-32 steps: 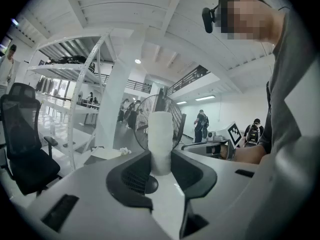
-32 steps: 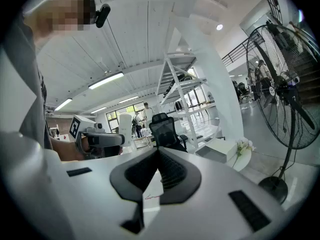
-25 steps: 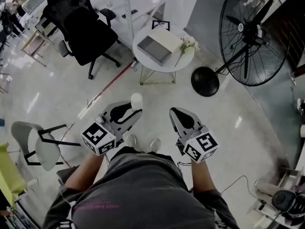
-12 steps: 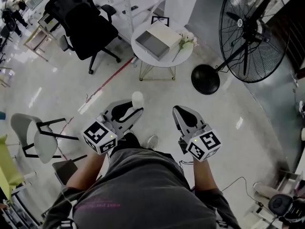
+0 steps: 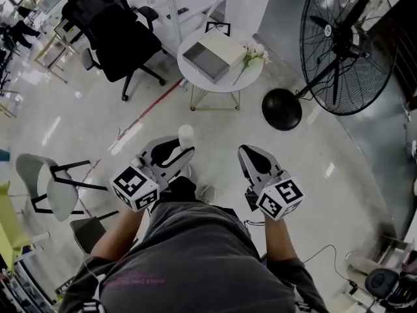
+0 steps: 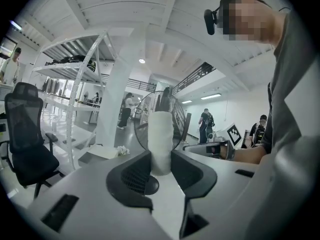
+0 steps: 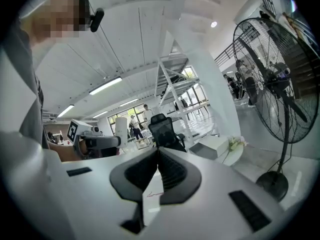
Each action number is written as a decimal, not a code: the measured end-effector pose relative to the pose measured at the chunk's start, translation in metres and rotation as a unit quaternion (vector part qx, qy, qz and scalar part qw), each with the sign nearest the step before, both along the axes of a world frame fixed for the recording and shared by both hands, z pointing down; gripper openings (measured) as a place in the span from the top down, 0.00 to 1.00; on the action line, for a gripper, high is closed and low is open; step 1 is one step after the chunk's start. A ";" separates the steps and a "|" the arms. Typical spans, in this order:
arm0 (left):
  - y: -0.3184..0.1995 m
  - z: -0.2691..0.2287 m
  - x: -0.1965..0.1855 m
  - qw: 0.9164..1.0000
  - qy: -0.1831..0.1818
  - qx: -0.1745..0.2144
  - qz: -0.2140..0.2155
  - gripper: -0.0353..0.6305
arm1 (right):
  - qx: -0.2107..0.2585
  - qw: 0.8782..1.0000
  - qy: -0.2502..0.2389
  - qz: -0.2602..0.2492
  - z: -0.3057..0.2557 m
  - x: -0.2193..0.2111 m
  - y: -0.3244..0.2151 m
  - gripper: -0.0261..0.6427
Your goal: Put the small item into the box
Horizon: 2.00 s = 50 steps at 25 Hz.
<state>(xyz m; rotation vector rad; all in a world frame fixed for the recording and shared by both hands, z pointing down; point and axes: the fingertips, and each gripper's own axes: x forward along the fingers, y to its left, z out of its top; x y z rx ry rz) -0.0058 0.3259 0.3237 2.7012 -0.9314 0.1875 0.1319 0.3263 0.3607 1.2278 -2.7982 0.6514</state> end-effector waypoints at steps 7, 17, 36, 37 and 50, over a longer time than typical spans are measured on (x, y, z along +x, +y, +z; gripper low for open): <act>-0.037 0.002 0.005 1.000 0.004 0.003 0.001 0.74 | -0.006 1.000 0.004 0.002 0.005 0.007 -0.033 0.93; -0.121 0.015 -0.007 1.000 0.010 -0.004 0.013 0.74 | -0.015 1.000 0.010 0.015 0.015 -0.004 -0.110 0.93; -0.341 0.037 -0.092 0.997 0.019 -0.041 0.058 0.74 | -0.055 0.996 0.040 0.051 0.028 -0.092 -0.315 0.93; -0.350 0.039 -0.098 0.997 0.020 -0.044 0.059 0.74 | -0.057 0.996 0.041 0.052 0.030 -0.097 -0.324 0.93; -0.417 0.070 -0.131 0.995 0.020 -0.073 0.063 0.74 | -0.071 0.995 0.058 0.050 0.041 -0.135 -0.390 0.93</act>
